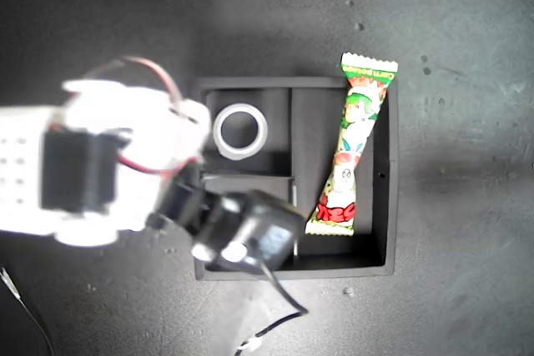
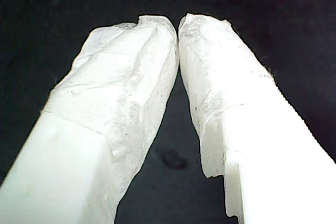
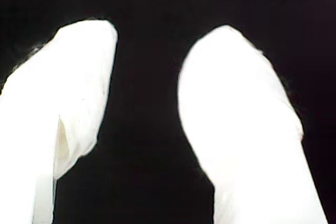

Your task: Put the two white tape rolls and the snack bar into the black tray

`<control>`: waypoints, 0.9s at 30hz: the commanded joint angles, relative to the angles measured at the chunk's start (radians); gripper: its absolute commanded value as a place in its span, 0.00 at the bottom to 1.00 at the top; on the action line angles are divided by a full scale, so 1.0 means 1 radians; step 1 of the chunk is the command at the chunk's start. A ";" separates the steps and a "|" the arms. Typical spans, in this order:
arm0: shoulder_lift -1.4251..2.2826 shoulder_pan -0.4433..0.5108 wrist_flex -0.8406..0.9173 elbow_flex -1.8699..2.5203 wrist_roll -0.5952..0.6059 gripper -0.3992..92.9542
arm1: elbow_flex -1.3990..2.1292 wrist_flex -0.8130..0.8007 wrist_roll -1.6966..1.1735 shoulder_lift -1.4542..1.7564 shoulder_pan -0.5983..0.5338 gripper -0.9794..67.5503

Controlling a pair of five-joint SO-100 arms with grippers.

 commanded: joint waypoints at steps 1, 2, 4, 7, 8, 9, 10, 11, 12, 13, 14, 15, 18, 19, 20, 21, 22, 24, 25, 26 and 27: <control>0.469 -0.114 -0.092 0.390 0.025 0.01 | 0.196 -0.123 0.015 0.192 0.020 0.01; 0.581 -0.132 -0.132 0.503 0.028 0.01 | 0.287 -0.187 0.015 0.255 0.025 0.01; 0.788 -0.156 -0.187 0.713 0.029 0.01 | 0.448 -0.275 0.015 0.353 0.044 0.01; 1.034 -0.170 -0.242 0.973 0.034 0.00 | 0.637 -0.324 0.034 0.482 0.075 0.01; 1.095 -0.172 -0.255 1.046 0.032 0.00 | 0.693 -0.334 0.035 0.529 0.086 0.01; 1.149 -0.172 -0.270 1.117 0.031 0.00 | 0.741 -0.336 0.032 0.578 0.097 0.01; 1.204 -0.172 -0.288 1.187 0.031 0.00 | 0.782 -0.333 0.026 0.627 0.106 0.01; 1.259 -0.172 -0.310 1.259 0.032 0.00 | 0.819 -0.328 0.015 0.675 0.117 0.01; 1.316 -0.172 -0.333 1.328 0.034 0.00 | 0.850 -0.325 -0.003 0.716 0.124 0.01; 1.371 -0.172 -0.344 1.388 0.034 0.00 | 0.874 -0.318 -0.018 0.744 0.132 0.01; 1.424 -0.179 -0.342 1.434 0.035 0.00 | 0.891 -0.305 -0.028 0.758 0.141 0.01; 1.477 -0.189 -0.330 1.473 0.038 0.00 | 0.905 -0.301 -0.044 0.761 0.149 0.01; 1.632 -0.199 -0.288 1.560 0.055 0.00 | 0.954 -0.308 -0.086 0.761 0.160 0.01; 1.683 -0.196 -0.287 1.594 0.060 0.00 | 0.974 -0.311 -0.095 0.762 0.167 0.01; 1.729 -0.195 -0.285 1.626 0.061 0.00 | 0.997 -0.322 -0.110 0.764 0.173 0.01; 1.761 -0.195 -0.284 1.657 0.063 0.00 | 1.026 -0.342 -0.127 0.769 0.183 0.01; 1.758 -0.195 -0.285 1.672 0.060 0.00 | 1.060 -0.360 -0.132 0.781 0.192 0.01; 1.761 -0.195 -0.288 1.698 0.049 0.00 | 1.075 -0.348 -0.167 0.798 0.204 0.01; 1.761 -0.192 -0.291 1.709 0.043 0.00 | 1.075 -0.337 -0.173 0.798 0.206 0.01; 1.761 -0.187 -0.296 1.724 0.037 0.00 | 1.075 -0.325 -0.175 0.798 0.210 0.01; 1.761 -0.186 -0.302 1.741 0.028 0.00 | 1.075 -0.310 -0.176 0.798 0.215 0.01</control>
